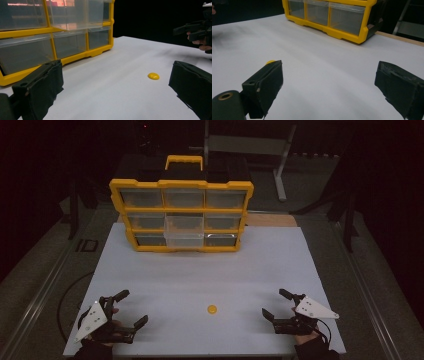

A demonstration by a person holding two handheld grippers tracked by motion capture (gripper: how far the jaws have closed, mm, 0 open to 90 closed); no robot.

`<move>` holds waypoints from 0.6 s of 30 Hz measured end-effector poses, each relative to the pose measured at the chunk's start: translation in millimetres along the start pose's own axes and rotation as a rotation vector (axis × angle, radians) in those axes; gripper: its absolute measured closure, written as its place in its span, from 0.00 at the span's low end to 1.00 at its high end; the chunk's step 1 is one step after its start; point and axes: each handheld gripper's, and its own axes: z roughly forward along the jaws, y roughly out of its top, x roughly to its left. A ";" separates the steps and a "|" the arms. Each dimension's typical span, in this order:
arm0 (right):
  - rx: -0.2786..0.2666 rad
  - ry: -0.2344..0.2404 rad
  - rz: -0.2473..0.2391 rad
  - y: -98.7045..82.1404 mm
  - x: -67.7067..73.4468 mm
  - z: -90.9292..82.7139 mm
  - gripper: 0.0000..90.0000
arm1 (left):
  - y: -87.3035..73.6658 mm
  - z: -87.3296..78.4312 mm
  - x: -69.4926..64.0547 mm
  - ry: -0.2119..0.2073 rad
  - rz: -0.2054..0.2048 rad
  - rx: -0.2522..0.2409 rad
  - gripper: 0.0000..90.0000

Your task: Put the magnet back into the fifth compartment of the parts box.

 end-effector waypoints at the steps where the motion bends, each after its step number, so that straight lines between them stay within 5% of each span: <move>1: -0.006 0.006 0.009 -0.7 0.2 0.4 0.09 | -0.1 0.0 0.3 0.000 0.000 -0.003 0.00; 18: -0.010 0.026 0.037 0.5 0.7 -0.6 0.09 | 0.7 1.4 0.7 0.015 -0.011 0.011 0.00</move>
